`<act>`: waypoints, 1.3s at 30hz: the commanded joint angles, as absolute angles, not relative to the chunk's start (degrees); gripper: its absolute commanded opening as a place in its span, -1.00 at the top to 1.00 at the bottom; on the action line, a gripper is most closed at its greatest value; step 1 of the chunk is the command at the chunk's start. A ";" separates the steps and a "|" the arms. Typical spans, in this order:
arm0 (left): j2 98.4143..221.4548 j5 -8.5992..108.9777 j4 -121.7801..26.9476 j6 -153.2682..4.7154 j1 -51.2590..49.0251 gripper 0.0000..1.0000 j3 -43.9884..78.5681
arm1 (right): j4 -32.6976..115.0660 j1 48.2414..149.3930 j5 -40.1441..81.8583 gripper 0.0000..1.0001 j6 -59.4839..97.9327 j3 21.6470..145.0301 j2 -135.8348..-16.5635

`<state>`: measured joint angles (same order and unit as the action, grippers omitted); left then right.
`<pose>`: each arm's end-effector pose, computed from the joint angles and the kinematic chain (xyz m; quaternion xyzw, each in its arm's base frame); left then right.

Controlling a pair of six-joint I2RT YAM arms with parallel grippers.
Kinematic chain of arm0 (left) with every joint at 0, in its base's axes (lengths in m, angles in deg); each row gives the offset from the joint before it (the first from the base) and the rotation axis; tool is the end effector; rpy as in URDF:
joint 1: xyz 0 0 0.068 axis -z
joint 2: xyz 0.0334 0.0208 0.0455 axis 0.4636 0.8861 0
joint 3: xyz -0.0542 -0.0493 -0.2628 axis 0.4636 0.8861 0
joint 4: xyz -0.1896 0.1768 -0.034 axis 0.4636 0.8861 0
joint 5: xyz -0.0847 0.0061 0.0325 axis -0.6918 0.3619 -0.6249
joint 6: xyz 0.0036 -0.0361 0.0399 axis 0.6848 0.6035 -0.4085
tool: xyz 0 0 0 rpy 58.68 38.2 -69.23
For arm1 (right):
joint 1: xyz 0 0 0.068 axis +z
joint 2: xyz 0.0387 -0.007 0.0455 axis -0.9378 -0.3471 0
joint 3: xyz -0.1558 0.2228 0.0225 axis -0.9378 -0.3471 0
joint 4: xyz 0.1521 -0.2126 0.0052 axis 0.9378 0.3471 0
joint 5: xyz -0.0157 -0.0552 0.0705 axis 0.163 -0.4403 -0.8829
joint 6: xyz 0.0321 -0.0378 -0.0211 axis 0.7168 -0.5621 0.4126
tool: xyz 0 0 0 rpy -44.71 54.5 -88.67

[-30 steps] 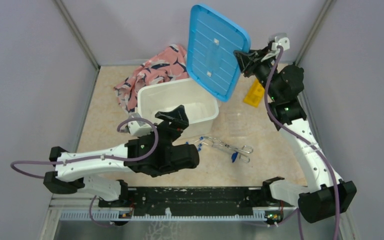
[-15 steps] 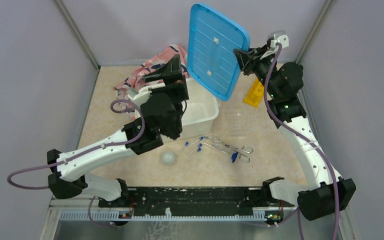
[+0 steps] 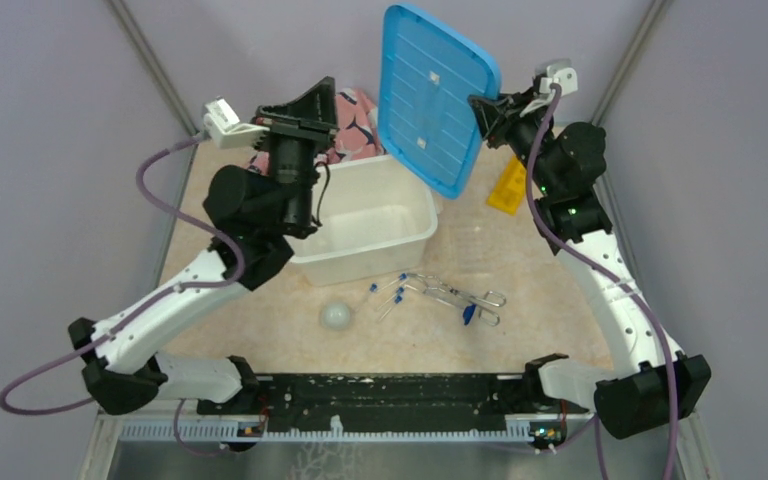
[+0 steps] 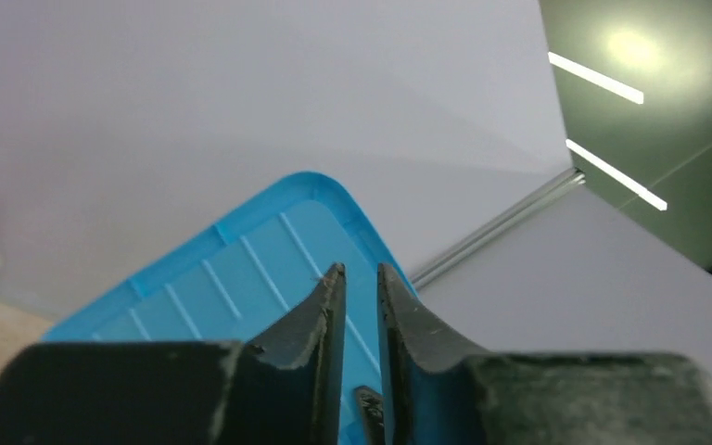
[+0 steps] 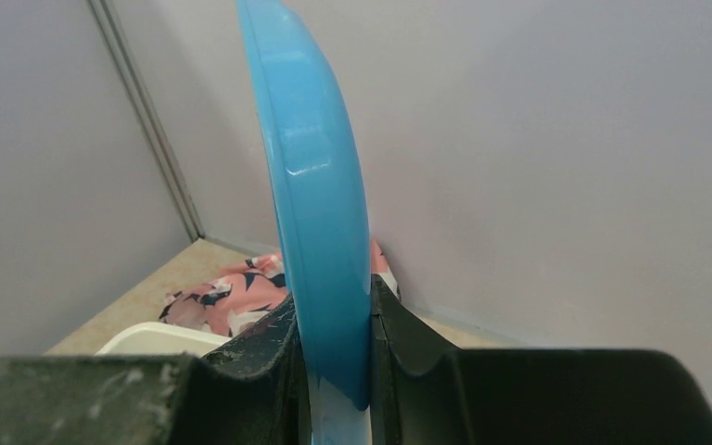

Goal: Organize the chemistry lab equipment
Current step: Move the storage box to the center of the board.

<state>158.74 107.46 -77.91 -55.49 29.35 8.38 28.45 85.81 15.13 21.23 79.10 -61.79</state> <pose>0.1640 -0.2028 0.5183 -0.2757 0.4643 -0.4401 0.7175 0.2461 0.0798 0.4674 -0.1309 0.5846 0.2399 0.7639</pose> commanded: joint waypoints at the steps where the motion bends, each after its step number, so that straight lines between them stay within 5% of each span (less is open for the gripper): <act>1: 152.40 110.85 -45.25 -44.84 29.07 0.62 7.42 | 25.21 86.39 16.67 1.00 20.67 82.80 -62.02; 8: 145.62 107.45 -16.80 -8.14 27.49 0.85 17.46 | 27.98 86.39 18.86 1.00 20.67 83.95 -62.08; 10: 144.48 103.54 -13.68 -0.38 27.40 1.00 21.72 | 28.38 86.39 19.24 1.00 20.76 83.99 -61.95; 19: 139.92 91.19 -10.26 30.46 27.55 1.00 42.63 | 28.57 86.39 19.80 1.00 21.15 83.42 -61.83; 33: 143.63 97.48 -4.22 39.67 27.52 1.00 45.47 | 25.77 86.39 18.44 1.00 22.46 80.89 -62.79; 39: 147.08 101.01 -9.09 30.70 23.77 1.00 44.92 | 25.17 86.40 18.21 1.00 22.54 80.52 -63.40</act>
